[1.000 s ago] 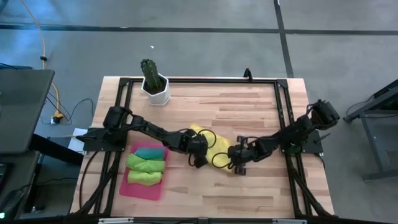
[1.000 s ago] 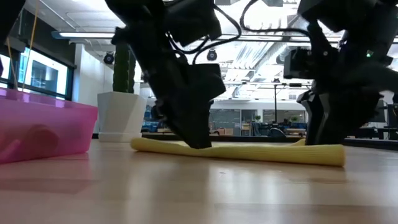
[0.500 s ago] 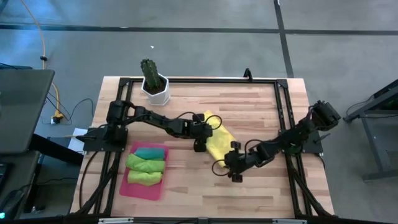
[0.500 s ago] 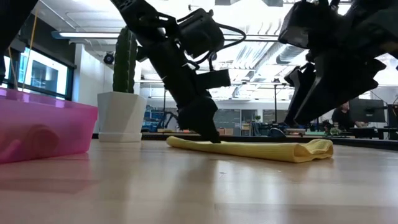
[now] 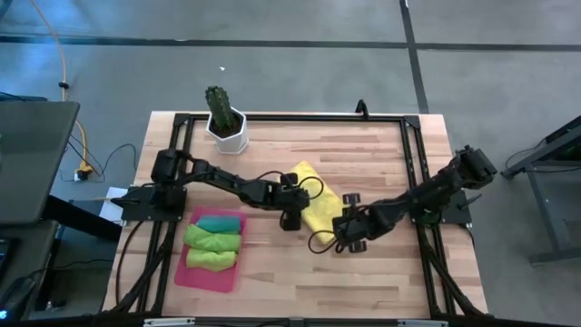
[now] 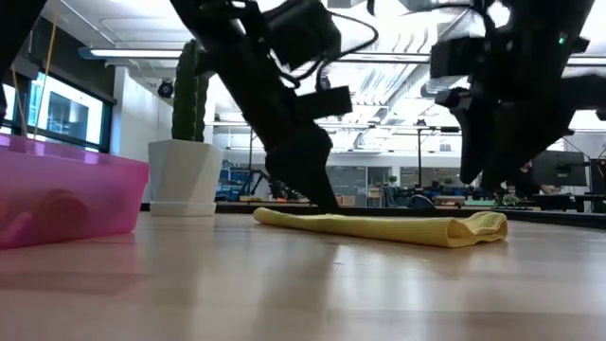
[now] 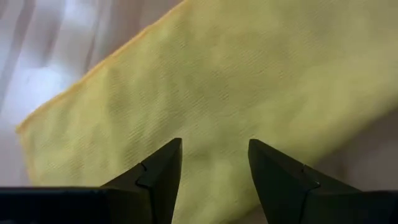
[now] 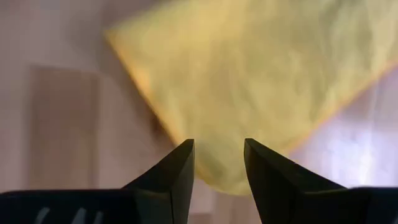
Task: Roll microfiber towels into tight, uniform cylinder then place into a basket
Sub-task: Roll the yellow towel
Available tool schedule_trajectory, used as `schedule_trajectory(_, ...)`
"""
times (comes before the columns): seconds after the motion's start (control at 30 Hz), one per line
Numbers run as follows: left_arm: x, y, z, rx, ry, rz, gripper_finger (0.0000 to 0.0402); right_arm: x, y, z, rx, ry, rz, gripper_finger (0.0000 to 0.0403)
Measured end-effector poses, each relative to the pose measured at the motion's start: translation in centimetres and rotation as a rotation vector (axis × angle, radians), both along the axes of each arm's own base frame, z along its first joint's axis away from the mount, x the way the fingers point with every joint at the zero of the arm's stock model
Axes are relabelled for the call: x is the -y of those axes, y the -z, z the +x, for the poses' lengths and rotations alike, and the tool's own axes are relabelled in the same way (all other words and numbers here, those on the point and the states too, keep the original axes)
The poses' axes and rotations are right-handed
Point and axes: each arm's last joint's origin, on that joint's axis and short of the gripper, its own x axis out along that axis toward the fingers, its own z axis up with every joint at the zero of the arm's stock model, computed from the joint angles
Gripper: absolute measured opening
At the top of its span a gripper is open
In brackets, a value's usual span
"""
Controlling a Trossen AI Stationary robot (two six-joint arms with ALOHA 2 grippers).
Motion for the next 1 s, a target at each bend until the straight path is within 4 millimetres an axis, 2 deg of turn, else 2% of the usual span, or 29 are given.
schedule_trajectory(0.17, 1.7, -0.9, -0.1, 0.029, 0.002, -0.027, 0.0174, 1.3, 0.9, -0.5, -0.064, 0.041, 0.006, 0.0134)
schedule_trajectory(0.4, 3.2, -0.9, -0.5, 0.008, -0.009, -0.056, 0.0174, 1.5, 1.6, -0.7, -0.078, 0.046, 0.034, 0.0134)
schedule_trajectory(0.8, 2.1, -0.4, -1.5, -0.088, -0.112, -0.072, 0.0174, 1.0, 1.4, 0.0, 0.011, 0.053, 0.075, 0.0134)
schedule_trajectory(1.0, 0.9, -0.4, -1.6, -0.095, -0.150, -0.026, 0.0174, 0.8, 1.3, 0.4, 0.060, 0.086, 0.106, 0.0134)
